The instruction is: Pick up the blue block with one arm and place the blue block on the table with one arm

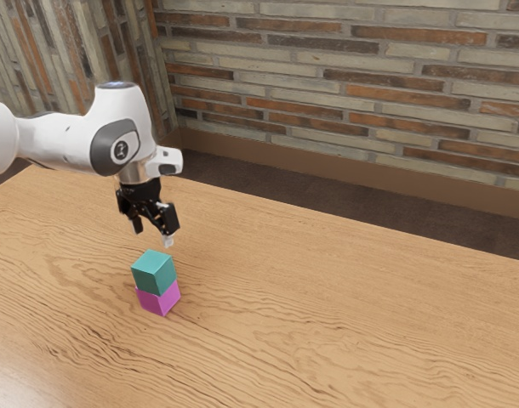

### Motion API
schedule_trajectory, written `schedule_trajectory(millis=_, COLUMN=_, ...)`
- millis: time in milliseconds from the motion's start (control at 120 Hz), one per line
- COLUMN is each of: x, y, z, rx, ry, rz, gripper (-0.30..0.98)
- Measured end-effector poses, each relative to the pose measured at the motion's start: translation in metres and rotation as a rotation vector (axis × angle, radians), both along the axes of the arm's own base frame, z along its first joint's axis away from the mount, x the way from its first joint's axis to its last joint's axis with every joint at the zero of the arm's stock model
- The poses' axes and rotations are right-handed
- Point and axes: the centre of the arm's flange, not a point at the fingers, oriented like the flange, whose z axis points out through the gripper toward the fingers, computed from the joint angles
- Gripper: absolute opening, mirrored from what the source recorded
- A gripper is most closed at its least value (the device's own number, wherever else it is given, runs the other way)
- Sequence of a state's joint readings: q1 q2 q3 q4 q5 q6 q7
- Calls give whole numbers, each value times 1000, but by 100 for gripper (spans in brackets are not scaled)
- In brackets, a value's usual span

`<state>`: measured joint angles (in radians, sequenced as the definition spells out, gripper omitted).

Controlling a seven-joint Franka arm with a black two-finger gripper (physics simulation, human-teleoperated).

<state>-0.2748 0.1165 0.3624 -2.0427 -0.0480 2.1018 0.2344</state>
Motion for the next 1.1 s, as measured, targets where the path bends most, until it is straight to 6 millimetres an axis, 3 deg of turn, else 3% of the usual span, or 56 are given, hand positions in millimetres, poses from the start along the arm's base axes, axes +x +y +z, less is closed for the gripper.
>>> schedule_trajectory(millis=175, x=-19, y=-9, z=-18, rx=-8, ry=-19, rz=-3, gripper=67)
schedule_trajectory(millis=567, x=-26, y=-8, z=-50, rx=7, ry=-32, rz=20, gripper=67)
schedule_trajectory(millis=817, x=-30, y=-7, z=-58, rx=8, ry=-44, rz=32, gripper=66)
schedule_trajectory(millis=1100, x=-31, y=-7, z=-61, rx=7, ry=-49, rz=53, gripper=44)
